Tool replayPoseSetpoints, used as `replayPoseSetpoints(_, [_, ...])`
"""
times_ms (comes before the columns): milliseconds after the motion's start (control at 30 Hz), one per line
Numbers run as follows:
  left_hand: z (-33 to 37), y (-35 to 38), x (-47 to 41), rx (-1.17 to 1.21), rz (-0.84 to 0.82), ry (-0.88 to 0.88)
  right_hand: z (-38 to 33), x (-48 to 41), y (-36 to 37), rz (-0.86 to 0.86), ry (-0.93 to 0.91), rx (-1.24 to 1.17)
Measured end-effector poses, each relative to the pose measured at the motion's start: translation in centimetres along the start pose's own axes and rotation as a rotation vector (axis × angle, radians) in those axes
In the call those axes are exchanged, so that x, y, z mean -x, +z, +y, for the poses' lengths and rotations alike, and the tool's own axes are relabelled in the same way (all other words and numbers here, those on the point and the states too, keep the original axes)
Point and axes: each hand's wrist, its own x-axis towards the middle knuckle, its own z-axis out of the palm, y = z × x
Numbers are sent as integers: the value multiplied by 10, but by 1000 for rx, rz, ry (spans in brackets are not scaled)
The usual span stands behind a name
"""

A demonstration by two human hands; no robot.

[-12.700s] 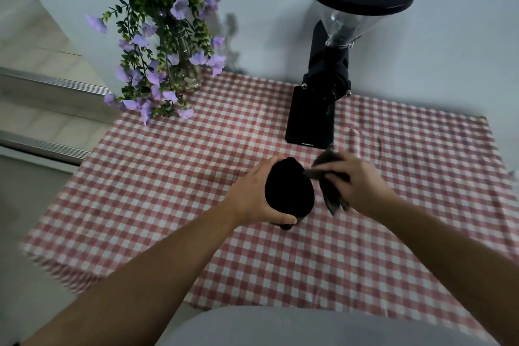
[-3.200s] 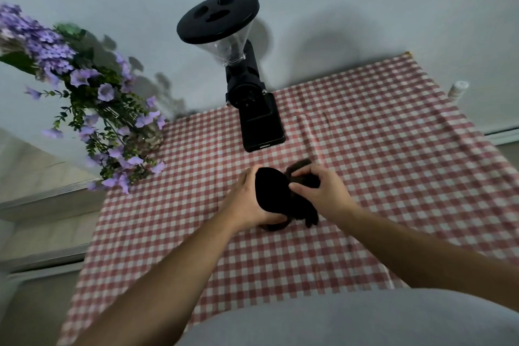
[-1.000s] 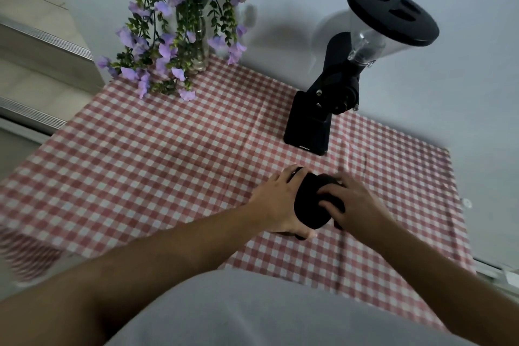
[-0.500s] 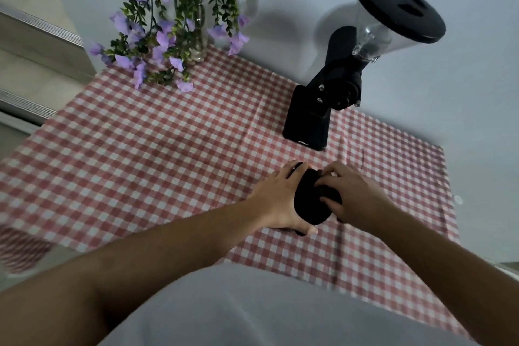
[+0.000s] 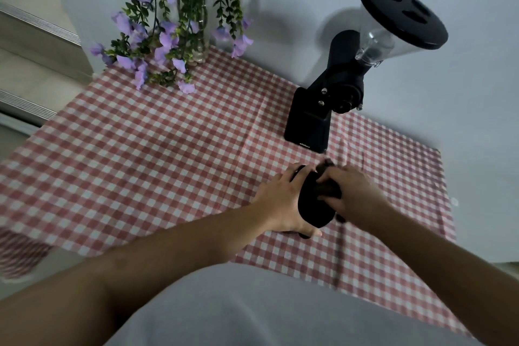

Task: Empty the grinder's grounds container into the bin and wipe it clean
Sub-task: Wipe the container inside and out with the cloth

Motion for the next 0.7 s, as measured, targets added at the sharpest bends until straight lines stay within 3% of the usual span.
replayPoseSetpoints(100, [1, 0, -1, 9, -5, -12, 3, 17, 2, -159, 10, -258])
replayPoseSetpoints(167, [2, 0, -1, 21, -2, -16, 6, 14, -6, -232, -7, -272])
replayPoseSetpoints(300, [1, 0, 1, -13, -11, -3, -6, -5, -6, 63, 73, -68])
replayPoseSetpoints(367, [0, -2, 0, -17, -13, -7, -13, -5, 1, 74, 59, 19])
replayPoseSetpoints(567, [4, -3, -1, 0, 6, -12, 3, 3, -11, -260, -202, 95])
replayPoseSetpoints(700, [1, -1, -1, -34, -19, -25, 6, -14, -15, -45, -458, 433])
